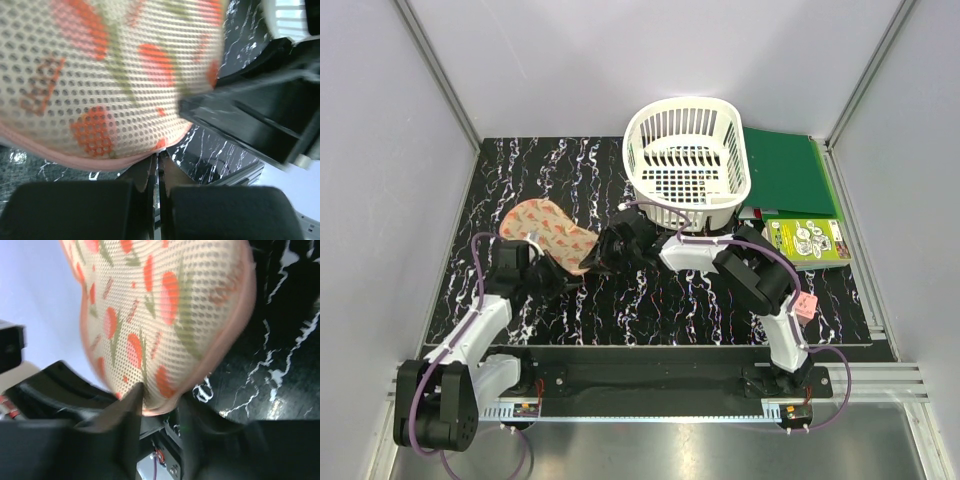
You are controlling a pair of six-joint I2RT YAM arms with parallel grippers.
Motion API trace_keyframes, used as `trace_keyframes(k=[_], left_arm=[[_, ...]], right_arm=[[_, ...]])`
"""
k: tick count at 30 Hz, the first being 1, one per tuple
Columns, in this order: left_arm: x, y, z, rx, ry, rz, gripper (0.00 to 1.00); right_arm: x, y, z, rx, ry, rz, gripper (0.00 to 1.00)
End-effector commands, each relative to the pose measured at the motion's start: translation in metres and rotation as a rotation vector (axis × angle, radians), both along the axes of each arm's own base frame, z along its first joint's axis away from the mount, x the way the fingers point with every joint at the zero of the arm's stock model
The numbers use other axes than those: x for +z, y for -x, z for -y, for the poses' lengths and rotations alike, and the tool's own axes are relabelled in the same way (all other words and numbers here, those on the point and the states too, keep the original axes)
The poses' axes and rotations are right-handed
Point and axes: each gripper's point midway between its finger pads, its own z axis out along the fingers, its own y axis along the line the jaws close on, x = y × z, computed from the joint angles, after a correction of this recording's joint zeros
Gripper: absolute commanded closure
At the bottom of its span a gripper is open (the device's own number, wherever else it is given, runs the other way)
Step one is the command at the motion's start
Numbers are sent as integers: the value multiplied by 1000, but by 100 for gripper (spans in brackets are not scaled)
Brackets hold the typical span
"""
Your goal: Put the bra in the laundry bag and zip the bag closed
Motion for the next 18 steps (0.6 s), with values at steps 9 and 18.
trace_keyframes(k=[9, 18], left_arm=[[16, -32, -62, 169, -52, 23, 100], [27, -40, -106, 286, -73, 57, 100]], right_arm=[[-6, -35, 28, -120, 76, 71, 100], [-17, -39, 43, -25, 145, 116, 90]])
